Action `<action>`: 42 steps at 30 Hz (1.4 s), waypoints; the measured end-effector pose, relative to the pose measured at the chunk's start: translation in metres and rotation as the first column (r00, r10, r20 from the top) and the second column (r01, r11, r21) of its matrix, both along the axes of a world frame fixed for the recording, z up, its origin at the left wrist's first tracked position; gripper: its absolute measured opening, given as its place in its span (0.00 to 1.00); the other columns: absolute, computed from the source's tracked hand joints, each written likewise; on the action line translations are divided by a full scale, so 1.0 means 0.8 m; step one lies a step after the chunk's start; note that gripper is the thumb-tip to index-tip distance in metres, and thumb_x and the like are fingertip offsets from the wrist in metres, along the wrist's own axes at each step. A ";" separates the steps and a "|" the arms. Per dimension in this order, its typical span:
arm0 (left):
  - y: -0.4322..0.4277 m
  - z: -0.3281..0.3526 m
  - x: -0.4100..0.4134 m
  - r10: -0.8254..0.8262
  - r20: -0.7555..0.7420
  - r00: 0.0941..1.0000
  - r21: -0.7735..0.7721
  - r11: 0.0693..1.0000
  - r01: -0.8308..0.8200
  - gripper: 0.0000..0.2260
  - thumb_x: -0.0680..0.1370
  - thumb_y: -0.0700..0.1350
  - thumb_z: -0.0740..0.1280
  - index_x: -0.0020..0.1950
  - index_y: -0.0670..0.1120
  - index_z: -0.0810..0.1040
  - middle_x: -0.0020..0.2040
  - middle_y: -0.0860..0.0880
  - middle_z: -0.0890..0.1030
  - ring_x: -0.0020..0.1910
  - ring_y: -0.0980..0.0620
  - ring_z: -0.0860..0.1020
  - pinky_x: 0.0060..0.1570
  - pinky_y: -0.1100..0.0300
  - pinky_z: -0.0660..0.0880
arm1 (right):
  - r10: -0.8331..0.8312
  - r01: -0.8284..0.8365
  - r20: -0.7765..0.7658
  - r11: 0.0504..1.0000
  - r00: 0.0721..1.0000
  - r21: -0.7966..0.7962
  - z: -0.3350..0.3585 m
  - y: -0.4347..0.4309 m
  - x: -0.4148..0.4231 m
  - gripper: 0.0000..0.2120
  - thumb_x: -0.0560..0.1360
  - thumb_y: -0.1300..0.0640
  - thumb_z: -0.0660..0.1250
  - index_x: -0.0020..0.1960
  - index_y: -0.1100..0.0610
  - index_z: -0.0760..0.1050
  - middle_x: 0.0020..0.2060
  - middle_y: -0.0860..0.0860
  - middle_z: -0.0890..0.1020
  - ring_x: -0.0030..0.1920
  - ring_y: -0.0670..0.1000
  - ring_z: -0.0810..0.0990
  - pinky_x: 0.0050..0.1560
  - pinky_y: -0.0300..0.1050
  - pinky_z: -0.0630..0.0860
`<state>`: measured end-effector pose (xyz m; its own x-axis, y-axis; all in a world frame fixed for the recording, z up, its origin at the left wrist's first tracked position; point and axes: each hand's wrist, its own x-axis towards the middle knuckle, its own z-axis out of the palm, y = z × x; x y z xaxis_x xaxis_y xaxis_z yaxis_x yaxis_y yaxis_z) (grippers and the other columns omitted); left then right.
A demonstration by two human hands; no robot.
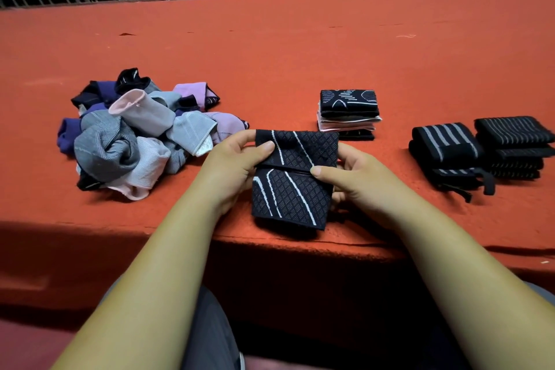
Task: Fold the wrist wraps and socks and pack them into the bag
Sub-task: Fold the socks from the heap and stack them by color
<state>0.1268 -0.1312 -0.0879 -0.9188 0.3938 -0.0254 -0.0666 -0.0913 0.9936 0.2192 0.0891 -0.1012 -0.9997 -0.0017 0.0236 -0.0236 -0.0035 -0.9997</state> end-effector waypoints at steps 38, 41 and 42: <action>0.000 0.001 0.008 -0.207 0.235 0.950 0.073 0.978 0.195 0.16 0.82 0.39 0.68 0.70 0.37 0.79 0.63 0.38 0.84 0.56 0.47 0.84 0.53 0.53 0.84 | -0.118 0.109 -0.051 0.984 0.992 -0.140 0.002 0.014 -0.003 0.26 0.78 0.72 0.64 0.66 0.46 0.81 0.56 0.57 0.82 0.47 0.59 0.81 0.42 0.52 0.80; 0.002 0.001 0.006 -0.177 0.185 0.967 0.072 0.983 0.166 0.16 0.82 0.38 0.68 0.70 0.39 0.80 0.60 0.42 0.85 0.54 0.50 0.84 0.49 0.57 0.83 | -0.126 0.124 0.004 0.966 0.992 -0.228 0.000 0.011 -0.006 0.22 0.81 0.66 0.69 0.72 0.52 0.74 0.54 0.60 0.86 0.44 0.57 0.84 0.38 0.50 0.79; 0.003 0.002 0.006 -0.165 0.172 0.971 0.080 0.985 0.153 0.16 0.82 0.38 0.68 0.70 0.40 0.80 0.59 0.44 0.86 0.53 0.51 0.84 0.48 0.57 0.83 | -0.113 0.115 0.022 0.971 0.993 -0.208 -0.001 0.009 -0.006 0.20 0.81 0.63 0.71 0.72 0.56 0.74 0.55 0.60 0.87 0.45 0.57 0.84 0.39 0.49 0.78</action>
<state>0.1318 -0.1286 -0.0863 -0.8273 0.5409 -0.1516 -0.2600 -0.1295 0.9569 0.2146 0.0965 -0.1019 -0.9933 0.1158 0.0015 -0.0260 -0.2103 -0.9773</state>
